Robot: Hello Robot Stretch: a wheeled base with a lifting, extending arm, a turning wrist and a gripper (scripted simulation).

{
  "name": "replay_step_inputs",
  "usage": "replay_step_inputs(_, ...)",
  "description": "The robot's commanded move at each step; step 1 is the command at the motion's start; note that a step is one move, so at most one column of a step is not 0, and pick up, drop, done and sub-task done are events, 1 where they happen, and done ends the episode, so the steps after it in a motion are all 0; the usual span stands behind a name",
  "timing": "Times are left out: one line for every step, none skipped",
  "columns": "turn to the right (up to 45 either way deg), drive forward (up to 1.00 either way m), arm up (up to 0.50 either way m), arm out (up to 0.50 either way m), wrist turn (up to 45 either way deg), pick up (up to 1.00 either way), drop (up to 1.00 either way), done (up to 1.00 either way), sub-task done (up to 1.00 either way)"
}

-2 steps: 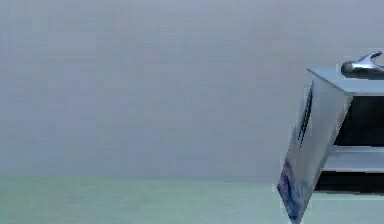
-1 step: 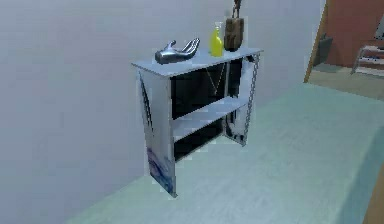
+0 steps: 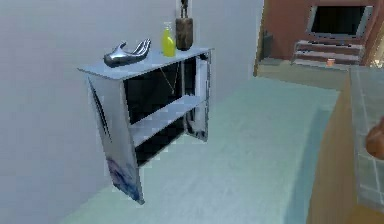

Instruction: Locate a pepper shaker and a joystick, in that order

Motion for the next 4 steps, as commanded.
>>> replay_step_inputs(0.0,0.25,0.0,0.0,0.0,0.0,0.0,0.0,0.0)
replay_step_inputs(21.0,0.0,0.0,0.0,0.0,0.0,0.0,0.0,0.0)
replay_step_inputs(0.0,1.0,0.0,0.0,0.0,0.0,0.0,0.0,0.0)
replay_step_inputs(3.0,0.0,0.0,0.0,0.0,0.0,0.0,0.0,0.0)
